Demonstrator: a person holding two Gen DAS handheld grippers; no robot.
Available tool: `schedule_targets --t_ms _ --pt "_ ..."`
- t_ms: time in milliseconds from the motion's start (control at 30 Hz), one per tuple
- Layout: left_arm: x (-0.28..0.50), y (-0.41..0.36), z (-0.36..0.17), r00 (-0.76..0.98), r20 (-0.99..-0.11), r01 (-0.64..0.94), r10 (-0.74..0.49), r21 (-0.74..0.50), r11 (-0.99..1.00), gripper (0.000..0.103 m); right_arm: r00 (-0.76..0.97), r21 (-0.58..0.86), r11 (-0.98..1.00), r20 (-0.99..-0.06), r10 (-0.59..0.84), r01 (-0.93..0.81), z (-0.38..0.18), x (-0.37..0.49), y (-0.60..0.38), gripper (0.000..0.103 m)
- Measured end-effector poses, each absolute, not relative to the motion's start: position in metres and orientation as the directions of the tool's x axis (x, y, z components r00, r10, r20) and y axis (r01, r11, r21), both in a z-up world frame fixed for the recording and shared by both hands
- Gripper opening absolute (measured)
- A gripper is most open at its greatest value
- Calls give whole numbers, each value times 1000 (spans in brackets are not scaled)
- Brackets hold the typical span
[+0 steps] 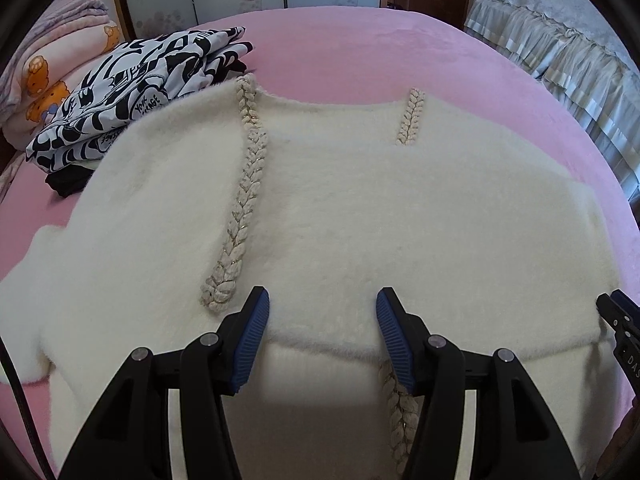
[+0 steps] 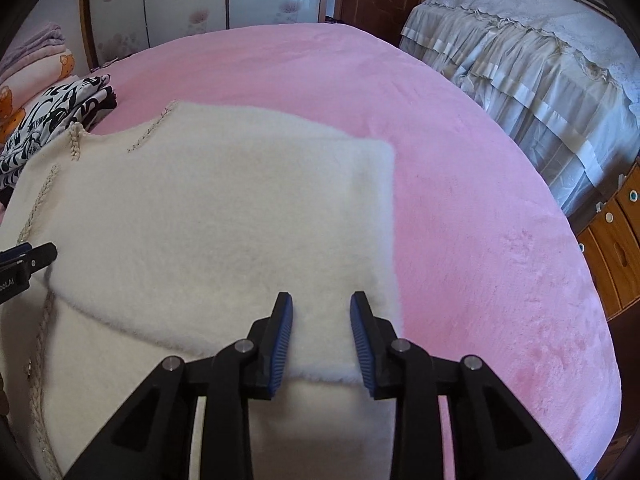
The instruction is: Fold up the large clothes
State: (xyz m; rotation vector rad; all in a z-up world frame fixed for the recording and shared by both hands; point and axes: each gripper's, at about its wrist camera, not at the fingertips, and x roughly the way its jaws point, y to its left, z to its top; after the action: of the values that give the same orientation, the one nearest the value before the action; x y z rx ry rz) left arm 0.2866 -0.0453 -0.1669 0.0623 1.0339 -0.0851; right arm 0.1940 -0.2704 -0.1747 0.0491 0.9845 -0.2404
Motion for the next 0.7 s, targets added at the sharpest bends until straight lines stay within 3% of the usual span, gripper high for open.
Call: schedule_targets --t_ms 400,700 --pt "261 -46 -150 463 -883 67 -75 -49 997 56 507 -24 971 -850 -146 240 -157 182 -266 31" --pt "213 -44 -109 488 -872 75 -39 -2 997 56 526 30 966 -843 -114 257 -126 148 -258 31"
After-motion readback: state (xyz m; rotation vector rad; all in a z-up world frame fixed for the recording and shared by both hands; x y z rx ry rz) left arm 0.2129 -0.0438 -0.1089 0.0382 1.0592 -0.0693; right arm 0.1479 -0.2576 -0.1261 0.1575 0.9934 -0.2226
